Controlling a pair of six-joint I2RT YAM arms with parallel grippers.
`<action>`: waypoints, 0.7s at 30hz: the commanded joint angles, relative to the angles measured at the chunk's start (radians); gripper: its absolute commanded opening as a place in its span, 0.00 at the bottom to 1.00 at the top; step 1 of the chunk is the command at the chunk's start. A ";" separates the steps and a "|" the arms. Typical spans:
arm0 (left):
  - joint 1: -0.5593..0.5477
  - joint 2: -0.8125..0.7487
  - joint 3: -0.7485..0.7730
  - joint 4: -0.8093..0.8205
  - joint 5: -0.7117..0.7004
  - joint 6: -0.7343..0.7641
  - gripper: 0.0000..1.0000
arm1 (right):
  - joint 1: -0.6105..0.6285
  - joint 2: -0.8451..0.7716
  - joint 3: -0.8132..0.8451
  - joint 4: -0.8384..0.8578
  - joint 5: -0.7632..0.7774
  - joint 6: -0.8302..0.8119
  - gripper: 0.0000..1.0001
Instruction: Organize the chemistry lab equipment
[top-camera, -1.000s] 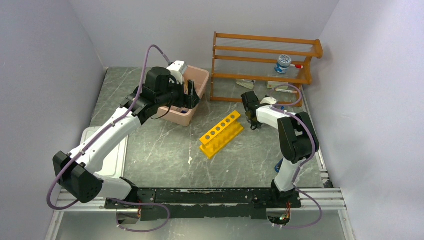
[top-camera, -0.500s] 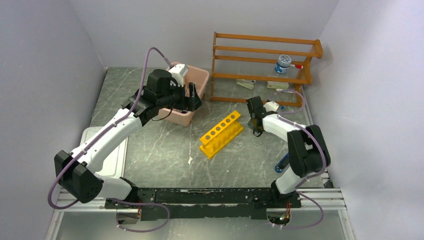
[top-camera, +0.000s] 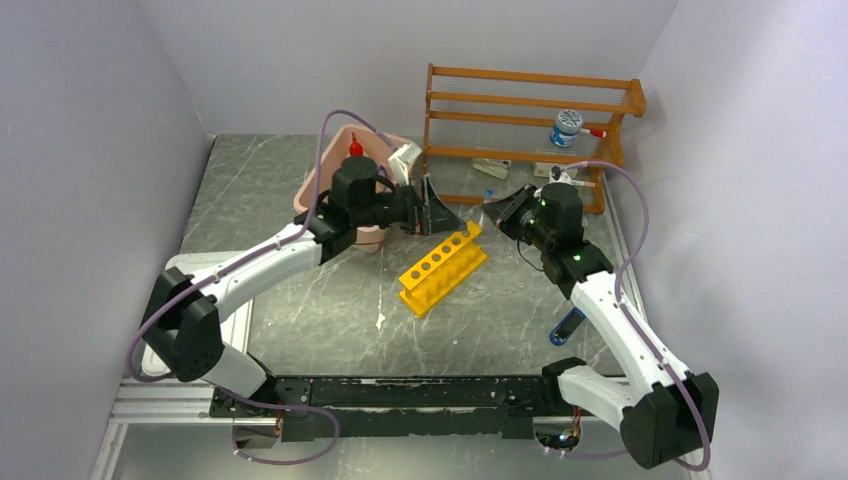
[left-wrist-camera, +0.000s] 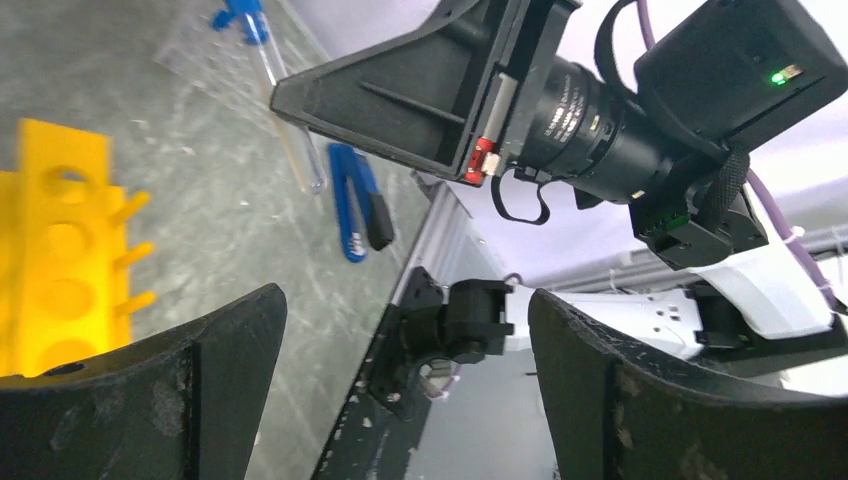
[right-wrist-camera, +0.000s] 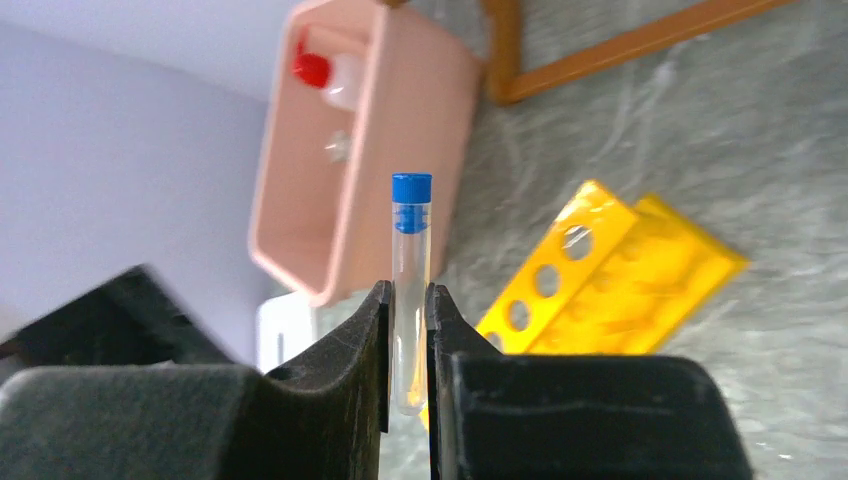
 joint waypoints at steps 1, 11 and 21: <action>-0.059 0.041 -0.004 0.214 0.053 -0.125 0.92 | 0.001 -0.080 -0.007 0.083 -0.175 0.119 0.11; -0.098 0.093 0.065 0.127 -0.072 -0.162 0.66 | 0.000 -0.185 -0.066 0.146 -0.248 0.211 0.13; -0.099 0.116 0.087 0.086 -0.115 -0.146 0.43 | 0.001 -0.168 -0.022 0.100 -0.278 0.153 0.14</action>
